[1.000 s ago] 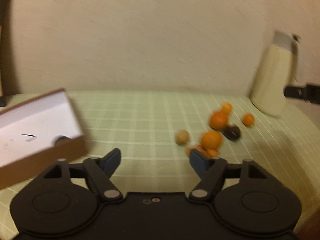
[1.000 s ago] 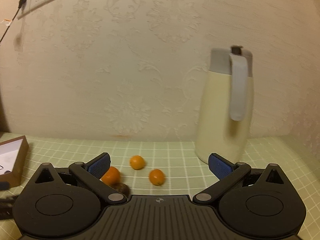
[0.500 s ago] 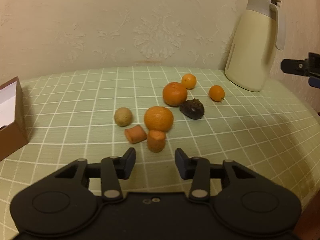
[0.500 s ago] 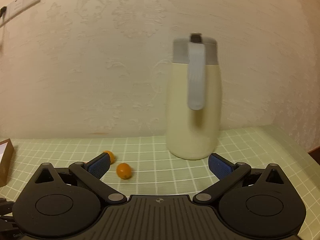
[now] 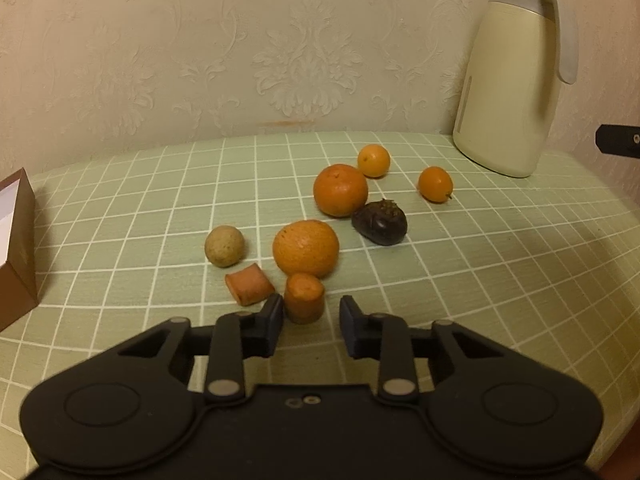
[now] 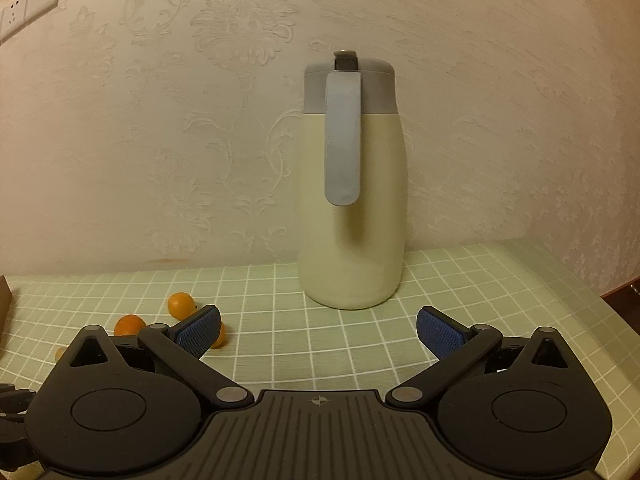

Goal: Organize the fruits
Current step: 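Grasp the orange cylindrical chunk with the left gripper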

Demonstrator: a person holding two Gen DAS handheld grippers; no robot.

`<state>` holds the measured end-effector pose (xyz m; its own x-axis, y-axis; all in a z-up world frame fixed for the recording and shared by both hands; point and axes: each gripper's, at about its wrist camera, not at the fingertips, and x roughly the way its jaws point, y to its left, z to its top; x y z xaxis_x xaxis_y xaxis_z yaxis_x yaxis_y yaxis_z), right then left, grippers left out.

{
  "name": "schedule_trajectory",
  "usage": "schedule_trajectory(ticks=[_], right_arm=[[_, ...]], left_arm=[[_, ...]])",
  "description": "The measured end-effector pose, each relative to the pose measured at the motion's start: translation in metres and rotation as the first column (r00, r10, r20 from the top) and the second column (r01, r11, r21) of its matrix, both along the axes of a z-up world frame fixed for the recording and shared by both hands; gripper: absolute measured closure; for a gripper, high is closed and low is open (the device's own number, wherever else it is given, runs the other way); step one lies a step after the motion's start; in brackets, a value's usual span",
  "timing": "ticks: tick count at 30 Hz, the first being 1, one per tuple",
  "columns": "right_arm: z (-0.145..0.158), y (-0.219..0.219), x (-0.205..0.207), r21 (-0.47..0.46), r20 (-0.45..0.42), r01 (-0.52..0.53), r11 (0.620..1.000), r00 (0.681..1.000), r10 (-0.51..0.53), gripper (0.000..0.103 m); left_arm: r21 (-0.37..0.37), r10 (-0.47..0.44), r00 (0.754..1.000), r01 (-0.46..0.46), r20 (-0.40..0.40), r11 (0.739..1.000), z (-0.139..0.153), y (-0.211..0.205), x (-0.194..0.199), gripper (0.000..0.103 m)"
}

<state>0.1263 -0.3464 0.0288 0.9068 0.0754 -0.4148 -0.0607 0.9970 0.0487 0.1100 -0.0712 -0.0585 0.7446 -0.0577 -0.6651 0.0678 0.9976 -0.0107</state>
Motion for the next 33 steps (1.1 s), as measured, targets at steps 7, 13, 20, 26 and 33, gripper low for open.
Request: schedule_trajectory(ticks=[7, 13, 20, 26, 33], right_arm=[[0.001, 0.005, -0.003, 0.000, 0.001, -0.009, 1.000, 1.000, 0.009, 0.000], [-0.003, 0.010, 0.003, 0.015, -0.046, -0.033, 0.999, 0.998, 0.034, 0.000], [-0.016, 0.047, 0.011, -0.030, -0.149, -0.156, 0.987, 0.977, 0.150, 0.000], [-0.021, 0.073, 0.008, -0.059, -0.165, -0.224, 0.973, 0.963, 0.212, 0.000], [-0.027, 0.116, -0.001, -0.062, -0.174, -0.372, 0.926, 0.918, 0.357, 0.000]], left_arm=[[-0.011, -0.007, 1.000, 0.007, 0.006, 1.000, -0.001, 0.004, -0.001, 0.091], [-0.016, -0.005, 1.000, 0.005, 0.031, 1.000, 0.011, 0.011, -0.009, 0.091], [-0.005, 0.031, 0.998, -0.031, 0.052, 0.999, 0.025, 0.036, -0.025, 0.091], [-0.010, 0.076, 0.994, -0.076, 0.081, 0.997, 0.039, 0.066, -0.038, 0.091], [-0.019, 0.113, 0.988, -0.112, 0.103, 0.994, 0.050, 0.088, -0.048, 0.091]])
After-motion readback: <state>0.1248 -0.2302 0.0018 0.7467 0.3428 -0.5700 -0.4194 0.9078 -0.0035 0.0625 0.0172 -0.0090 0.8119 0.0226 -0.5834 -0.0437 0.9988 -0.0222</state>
